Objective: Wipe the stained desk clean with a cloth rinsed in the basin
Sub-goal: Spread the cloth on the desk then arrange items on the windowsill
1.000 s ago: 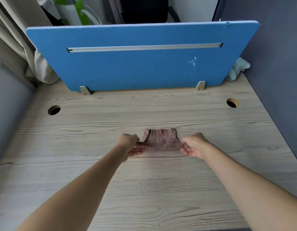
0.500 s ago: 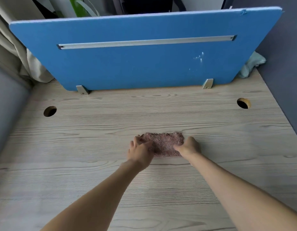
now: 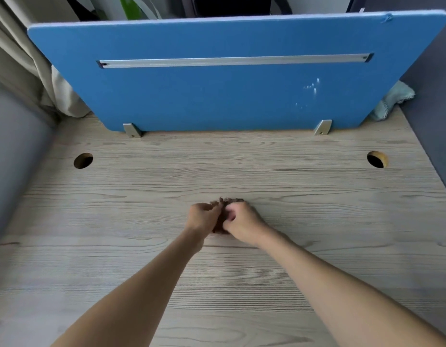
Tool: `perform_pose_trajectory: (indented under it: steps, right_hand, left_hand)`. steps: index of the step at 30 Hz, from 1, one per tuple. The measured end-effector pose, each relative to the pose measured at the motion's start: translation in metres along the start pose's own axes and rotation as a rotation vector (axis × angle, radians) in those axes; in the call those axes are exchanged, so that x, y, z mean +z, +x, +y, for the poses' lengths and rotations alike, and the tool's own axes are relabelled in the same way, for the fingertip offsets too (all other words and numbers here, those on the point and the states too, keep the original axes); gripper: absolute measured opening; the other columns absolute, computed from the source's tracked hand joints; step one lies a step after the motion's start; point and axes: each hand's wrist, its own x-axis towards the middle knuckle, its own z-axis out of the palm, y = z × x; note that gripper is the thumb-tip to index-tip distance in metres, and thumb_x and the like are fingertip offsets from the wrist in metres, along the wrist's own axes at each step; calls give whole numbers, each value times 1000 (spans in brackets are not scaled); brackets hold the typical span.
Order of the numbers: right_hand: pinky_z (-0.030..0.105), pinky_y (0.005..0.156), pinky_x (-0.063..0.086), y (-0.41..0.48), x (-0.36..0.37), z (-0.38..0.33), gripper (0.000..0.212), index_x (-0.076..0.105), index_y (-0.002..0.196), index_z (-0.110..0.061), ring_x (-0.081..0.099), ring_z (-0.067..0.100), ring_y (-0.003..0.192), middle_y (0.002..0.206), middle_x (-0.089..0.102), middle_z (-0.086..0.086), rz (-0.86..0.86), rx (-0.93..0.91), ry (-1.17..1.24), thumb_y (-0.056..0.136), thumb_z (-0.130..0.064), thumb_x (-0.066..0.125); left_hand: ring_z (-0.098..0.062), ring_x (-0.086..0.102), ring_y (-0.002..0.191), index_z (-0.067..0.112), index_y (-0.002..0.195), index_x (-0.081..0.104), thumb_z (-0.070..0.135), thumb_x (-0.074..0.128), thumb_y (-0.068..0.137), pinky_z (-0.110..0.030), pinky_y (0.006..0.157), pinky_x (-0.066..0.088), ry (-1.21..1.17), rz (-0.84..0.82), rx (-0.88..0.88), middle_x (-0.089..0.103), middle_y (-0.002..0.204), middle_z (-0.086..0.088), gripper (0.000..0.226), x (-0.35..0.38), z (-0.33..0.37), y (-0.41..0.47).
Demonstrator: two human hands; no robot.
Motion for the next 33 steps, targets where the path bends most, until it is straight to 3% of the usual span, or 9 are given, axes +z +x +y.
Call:
perform_pose_trajectory:
  steps: [3,5,9,13,17,19,24,29,33]
  right_hand:
    - [30,89,47,4,-4,13,26,66,114,-5,60,32,112,114,66,13,133,98,-72,93,-2,50]
    - [26,91,42,4,-4,22,38,56,133,-7,55,26,113,133,56,14,103,104,-140,95,-5,54]
    - [22,68,36,7,6,28,27,60,119,-12,51,18,82,115,62,9,110,91,-86,92,-9,61]
    - [11,48,29,5,14,30,25,60,113,-15,48,13,70,104,58,2,142,93,-20,90,-7,65]
    - [24,53,35,1,8,40,16,54,102,-13,45,13,66,90,54,0,128,153,-36,90,-7,61]
    - [27,62,38,-1,4,45,18,50,101,-14,43,14,71,101,46,3,100,191,-96,89,-10,62]
    - [41,96,49,-8,6,60,36,45,122,-18,53,28,107,127,33,9,-42,112,-316,92,-20,66]
    - [48,95,49,-12,1,48,36,46,124,-21,50,34,116,126,41,10,-33,83,-373,92,-16,64]
    - [45,90,49,-16,-10,4,29,46,121,-18,53,36,110,122,43,9,19,0,-433,94,-21,57]
  left_hand:
    - [-13,53,54,8,92,71,6,63,88,-17,42,35,196,74,14,63,67,-3,9,-6,-18,10]
    - [-17,60,65,8,102,69,10,63,89,-20,51,43,316,113,74,68,82,-4,14,-4,-23,13]
    - [-29,61,104,13,123,56,24,70,86,-38,92,51,449,129,157,62,114,-9,42,3,-24,14]
    - [-32,68,90,16,113,58,11,68,83,-45,76,59,367,105,183,70,100,-10,32,9,-23,12]
    - [-27,67,75,17,102,60,8,66,85,-33,59,56,330,47,238,70,89,-10,20,15,-26,5]
    - [-21,62,70,15,105,63,7,65,86,-20,52,46,365,31,278,69,87,-7,21,19,-29,1]
    - [-28,55,105,25,105,72,14,59,86,-35,91,48,599,-4,341,61,105,-11,25,27,-35,-1]
    - [-27,59,109,20,114,72,25,63,92,-31,90,47,541,8,341,65,113,-9,24,21,-17,-9]
    - [-22,59,112,14,114,71,11,60,93,-27,94,44,508,107,355,64,120,-7,25,-16,8,-25]
